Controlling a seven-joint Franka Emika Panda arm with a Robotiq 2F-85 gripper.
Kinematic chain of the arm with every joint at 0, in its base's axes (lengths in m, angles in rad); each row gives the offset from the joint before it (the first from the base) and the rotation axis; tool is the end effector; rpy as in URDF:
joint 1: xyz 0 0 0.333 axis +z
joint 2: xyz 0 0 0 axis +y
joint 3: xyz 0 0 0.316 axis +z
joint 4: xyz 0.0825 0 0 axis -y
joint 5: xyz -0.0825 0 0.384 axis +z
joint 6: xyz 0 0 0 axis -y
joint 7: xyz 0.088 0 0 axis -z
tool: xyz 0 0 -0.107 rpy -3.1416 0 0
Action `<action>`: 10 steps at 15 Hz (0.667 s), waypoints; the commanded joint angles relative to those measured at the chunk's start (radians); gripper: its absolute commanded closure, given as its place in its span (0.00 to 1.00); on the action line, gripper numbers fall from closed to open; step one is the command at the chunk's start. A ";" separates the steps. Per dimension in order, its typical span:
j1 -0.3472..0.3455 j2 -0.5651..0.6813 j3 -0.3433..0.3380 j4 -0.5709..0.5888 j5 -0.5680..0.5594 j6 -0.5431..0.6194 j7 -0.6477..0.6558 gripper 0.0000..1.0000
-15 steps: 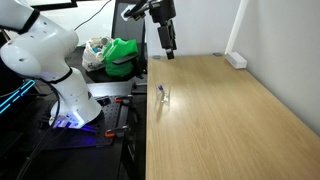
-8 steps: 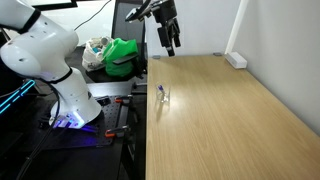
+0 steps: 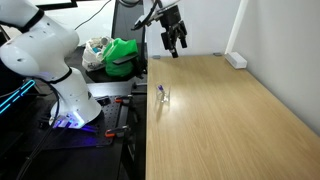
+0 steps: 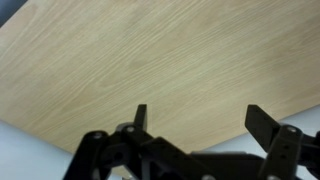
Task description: Get the marker from the colourless cup and place it on the table
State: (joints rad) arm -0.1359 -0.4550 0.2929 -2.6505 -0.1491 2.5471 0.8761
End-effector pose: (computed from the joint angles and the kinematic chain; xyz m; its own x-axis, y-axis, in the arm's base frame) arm 0.4108 0.0660 0.4172 0.7457 -0.5466 0.3810 -0.5636 -0.8224 -0.0768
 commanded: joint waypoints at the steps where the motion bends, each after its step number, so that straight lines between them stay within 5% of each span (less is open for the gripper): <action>1: -0.058 0.056 0.056 0.041 -0.084 0.055 0.174 0.00; 4: -0.068 0.087 0.070 0.062 -0.166 0.076 0.273 0.00; 5: -0.026 0.053 0.031 0.034 -0.139 0.046 0.227 0.00; 10: -0.026 0.075 0.032 0.050 -0.160 0.049 0.255 0.00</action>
State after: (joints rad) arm -0.1872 -0.3821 0.3509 -2.6025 -0.2941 2.6010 1.1226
